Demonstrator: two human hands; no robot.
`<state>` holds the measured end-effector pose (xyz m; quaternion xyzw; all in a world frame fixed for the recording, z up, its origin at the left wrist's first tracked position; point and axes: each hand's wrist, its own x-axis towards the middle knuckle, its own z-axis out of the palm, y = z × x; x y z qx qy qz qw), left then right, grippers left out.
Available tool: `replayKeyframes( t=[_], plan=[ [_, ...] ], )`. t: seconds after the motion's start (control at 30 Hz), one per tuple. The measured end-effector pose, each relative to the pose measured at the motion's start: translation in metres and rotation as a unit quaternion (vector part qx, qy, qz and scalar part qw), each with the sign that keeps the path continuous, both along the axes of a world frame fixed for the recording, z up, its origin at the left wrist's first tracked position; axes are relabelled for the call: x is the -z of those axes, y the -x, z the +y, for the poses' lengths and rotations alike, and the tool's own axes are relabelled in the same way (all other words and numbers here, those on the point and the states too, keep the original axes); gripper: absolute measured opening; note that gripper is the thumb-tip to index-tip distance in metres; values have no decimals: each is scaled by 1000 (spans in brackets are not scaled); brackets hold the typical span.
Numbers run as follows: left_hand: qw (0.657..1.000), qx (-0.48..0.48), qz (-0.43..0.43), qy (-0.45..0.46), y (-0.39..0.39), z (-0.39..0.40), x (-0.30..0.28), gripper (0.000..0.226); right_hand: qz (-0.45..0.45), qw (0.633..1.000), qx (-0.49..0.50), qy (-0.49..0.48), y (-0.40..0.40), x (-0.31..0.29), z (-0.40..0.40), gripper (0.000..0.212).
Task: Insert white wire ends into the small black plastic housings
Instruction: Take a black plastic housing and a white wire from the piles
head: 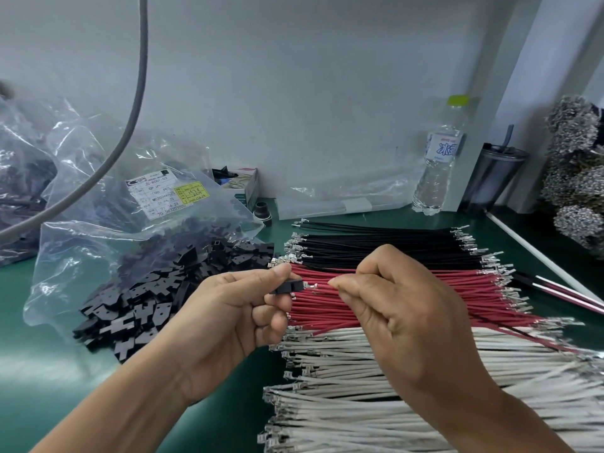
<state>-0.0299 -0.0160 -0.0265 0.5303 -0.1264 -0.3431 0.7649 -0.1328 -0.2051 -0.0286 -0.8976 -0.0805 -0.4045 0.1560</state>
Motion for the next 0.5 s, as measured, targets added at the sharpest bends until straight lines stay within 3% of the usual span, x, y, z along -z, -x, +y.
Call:
replayKeyframes(
  t=[0.2,0.33,0.5],
  plan=[
    [1000,-7,-15,-23,1,-1,2,34,-1,1000,-28,-7,-1,0,-6,15],
    [999,-22,-32,-23,2,-1,3,37,30,990,-66,-117,-2,4,-8,19],
    [999,-4,-22,-25,1,0,0,32,-7,1000,-29,6,-1,3,-10,13]
  ],
)
